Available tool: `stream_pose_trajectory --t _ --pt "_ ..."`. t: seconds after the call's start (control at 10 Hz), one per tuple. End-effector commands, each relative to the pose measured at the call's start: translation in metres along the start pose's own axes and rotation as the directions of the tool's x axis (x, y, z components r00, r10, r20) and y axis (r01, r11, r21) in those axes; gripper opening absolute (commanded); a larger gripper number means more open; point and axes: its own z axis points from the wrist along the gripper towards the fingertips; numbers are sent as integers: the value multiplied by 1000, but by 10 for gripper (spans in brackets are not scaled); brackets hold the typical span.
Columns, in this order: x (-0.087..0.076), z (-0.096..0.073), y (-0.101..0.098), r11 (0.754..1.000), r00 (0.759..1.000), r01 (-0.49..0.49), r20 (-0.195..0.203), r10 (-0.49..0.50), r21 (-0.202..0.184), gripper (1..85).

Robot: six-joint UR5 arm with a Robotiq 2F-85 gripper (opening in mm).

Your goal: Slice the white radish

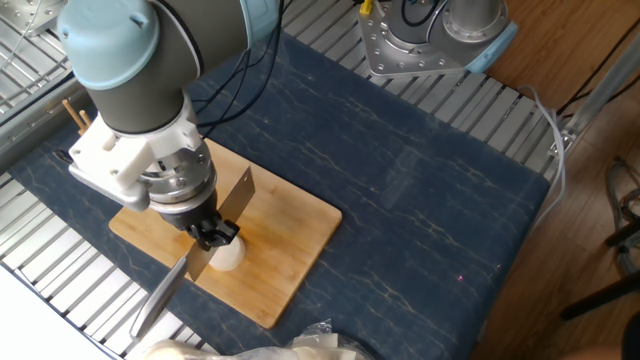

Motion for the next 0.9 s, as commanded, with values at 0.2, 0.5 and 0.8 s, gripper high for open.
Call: stream_pose_trajectory --t 0.2,0.5,0.8 --pt "-5 3 0 1000 1000 -6 8 6 -5 10" --pt "-7 7 -1 1000 1000 -7 12 7 -1 10" --pt "-6 8 0 1000 1000 -12 11 12 -3 10"
